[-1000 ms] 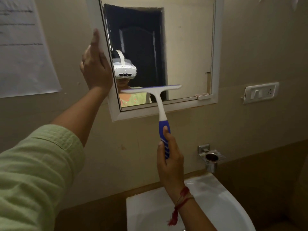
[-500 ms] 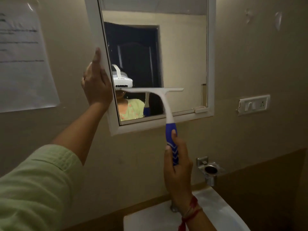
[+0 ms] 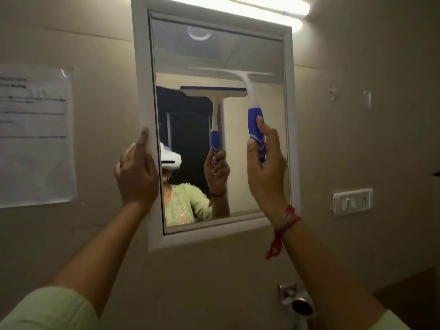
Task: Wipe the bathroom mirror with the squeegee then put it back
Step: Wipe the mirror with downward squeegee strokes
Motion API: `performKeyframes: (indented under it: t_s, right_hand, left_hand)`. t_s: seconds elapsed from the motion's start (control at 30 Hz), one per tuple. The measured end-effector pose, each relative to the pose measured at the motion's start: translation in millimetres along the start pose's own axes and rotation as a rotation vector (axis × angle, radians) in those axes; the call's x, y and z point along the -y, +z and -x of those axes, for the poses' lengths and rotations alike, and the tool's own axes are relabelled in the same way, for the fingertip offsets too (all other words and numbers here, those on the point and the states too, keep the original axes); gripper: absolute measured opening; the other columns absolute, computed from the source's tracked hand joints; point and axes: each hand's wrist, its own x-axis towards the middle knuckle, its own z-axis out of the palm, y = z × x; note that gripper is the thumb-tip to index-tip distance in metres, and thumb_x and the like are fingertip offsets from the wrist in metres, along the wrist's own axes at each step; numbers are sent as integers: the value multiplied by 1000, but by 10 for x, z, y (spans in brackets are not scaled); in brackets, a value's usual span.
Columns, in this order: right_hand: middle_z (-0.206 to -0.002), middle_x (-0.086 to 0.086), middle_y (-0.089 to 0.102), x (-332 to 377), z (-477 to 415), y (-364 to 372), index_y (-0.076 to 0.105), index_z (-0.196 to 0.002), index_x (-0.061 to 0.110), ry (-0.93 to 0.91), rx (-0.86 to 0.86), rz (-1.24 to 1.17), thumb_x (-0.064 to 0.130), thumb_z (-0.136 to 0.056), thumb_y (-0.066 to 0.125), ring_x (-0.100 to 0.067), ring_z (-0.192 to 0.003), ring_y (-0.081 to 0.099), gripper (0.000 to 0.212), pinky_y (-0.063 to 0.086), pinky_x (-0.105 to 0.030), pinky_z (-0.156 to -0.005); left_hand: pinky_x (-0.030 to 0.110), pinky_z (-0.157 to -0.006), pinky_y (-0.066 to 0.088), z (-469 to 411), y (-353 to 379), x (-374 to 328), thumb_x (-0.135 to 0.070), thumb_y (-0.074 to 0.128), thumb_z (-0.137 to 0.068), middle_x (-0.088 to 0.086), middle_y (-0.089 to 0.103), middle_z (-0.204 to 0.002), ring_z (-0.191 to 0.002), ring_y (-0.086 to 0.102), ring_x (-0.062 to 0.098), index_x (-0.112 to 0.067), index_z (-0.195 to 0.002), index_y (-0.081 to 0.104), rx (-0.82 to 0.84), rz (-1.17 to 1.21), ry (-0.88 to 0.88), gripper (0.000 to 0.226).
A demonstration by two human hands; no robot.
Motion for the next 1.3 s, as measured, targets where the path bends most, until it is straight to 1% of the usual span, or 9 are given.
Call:
performKeyframes:
  t_s: [0.1, 0.2, 0.27, 0.37, 0.53, 0.73, 0.9, 1.1, 1.3]
  right_hand:
    - [-104, 11, 51, 3, -432, 101, 42, -129, 9, -32, -57, 3, 15, -94, 47, 6, -76, 58, 35, 46, -4, -66]
    - [-97, 17, 52, -20, -754, 179, 43, -125, 5, -42, -96, 18, 14, -94, 47, 12, -75, 57, 32, 43, 0, -62]
    - [-100, 11, 57, -63, -895, 213, 45, -123, 5, -34, -106, 37, 15, -94, 48, 14, -73, 55, 31, 40, 3, -62]
    - [-115, -9, 60, -130, -987, 255, 45, -125, 8, -38, -84, 64, 15, -93, 49, 6, -76, 53, 32, 40, 4, -66]
    - [-120, -11, 58, -165, -1111, 287, 44, -126, 7, -65, -43, 87, 14, -93, 49, -4, -88, 53, 33, 41, 2, -68]
    - [-108, 4, 54, -142, -1145, 305, 46, -124, 5, -71, -55, 88, 13, -93, 49, 9, -72, 54, 32, 39, 4, -63]
    - [-90, 30, 45, -321, -780, 217, 46, -123, 8, -103, -48, 55, 14, -92, 49, 23, -78, 52, 32, 39, 4, -57]
    - [-95, 23, 45, -220, -901, 224, 46, -124, 8, -95, -57, 37, 14, -93, 49, 25, -78, 50, 32, 37, 6, -56]
    - [-88, 32, 44, -296, -595, 124, 45, -125, 11, -84, -31, 33, 15, -93, 49, 23, -79, 52, 33, 38, 4, -57]
  left_hand:
    - [51, -91, 37, 2, 7, 4, -27, 28, -97, 13, 61, -112, -106, 54, 32, -28, -142, 30, -7, 8, 8, 46]
    - [51, -89, 38, 3, 0, -3, -24, 30, -97, 13, 61, -107, -102, 55, 31, -27, -142, 31, -13, 8, 11, 45]
    - [52, -90, 38, 2, -4, -13, -23, 31, -97, 13, 61, -108, -102, 54, 32, -27, -142, 31, -11, 7, 6, 46]
    - [53, -91, 37, 4, -8, -25, -24, 30, -97, 13, 61, -111, -105, 54, 32, -28, -142, 30, -4, 7, 1, 45]
    - [50, -92, 37, 4, -11, -39, -23, 31, -97, 13, 62, -111, -106, 54, 32, -26, -142, 33, -7, 21, -6, 44]
    - [50, -93, 36, 8, -28, -55, -24, 30, -97, 14, 62, -110, -106, 54, 32, -24, -142, 33, 2, 19, -14, 45]
    - [50, -92, 37, 12, -29, -68, -21, 32, -98, 14, 62, -112, -107, 54, 32, -23, -142, 33, -5, 9, -13, 44]
    - [52, -93, 37, 16, -13, -55, -20, 33, -98, 12, 62, -115, -110, 54, 31, -23, -141, 34, -6, 1, -19, 44]
    - [53, -90, 39, 19, -7, -56, -22, 32, -98, 13, 63, -109, -103, 56, 31, -22, -141, 34, -14, -1, -5, 44]
